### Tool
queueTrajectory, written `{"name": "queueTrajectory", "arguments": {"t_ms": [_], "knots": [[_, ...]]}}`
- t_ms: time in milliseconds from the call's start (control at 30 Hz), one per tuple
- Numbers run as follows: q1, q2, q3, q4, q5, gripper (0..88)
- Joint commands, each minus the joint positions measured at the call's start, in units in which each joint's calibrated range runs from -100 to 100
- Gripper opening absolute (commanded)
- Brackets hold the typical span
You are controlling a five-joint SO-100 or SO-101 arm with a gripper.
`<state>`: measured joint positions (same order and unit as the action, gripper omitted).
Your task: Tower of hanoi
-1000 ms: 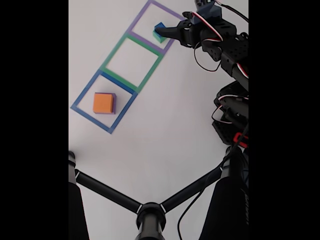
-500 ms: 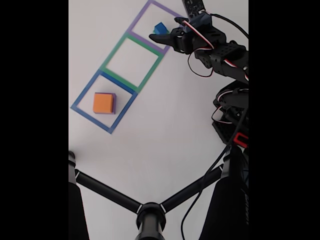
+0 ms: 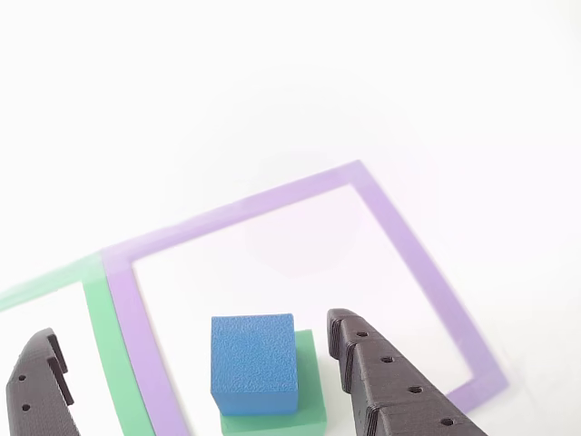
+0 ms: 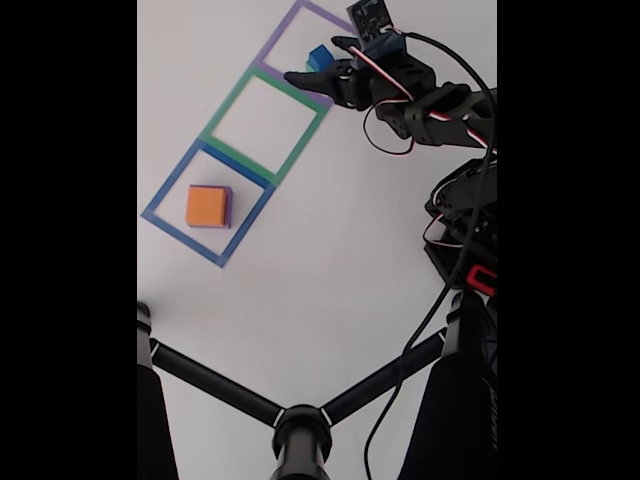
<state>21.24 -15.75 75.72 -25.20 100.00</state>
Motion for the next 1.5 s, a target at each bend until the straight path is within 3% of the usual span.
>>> {"name": "queueTrajectory", "arguments": {"t_ms": [0,700,1233,1467], "knots": [[0.2,0.0,-2.5,-1.4,0.0,33.1],[-0.1,3.8,-3.3,-2.0,0.0,27.6],[-1.1,4.7,-4.1,-2.2,0.0,8.3],[-1.5,4.7,-4.0,-2.2,0.0,5.6]]}}
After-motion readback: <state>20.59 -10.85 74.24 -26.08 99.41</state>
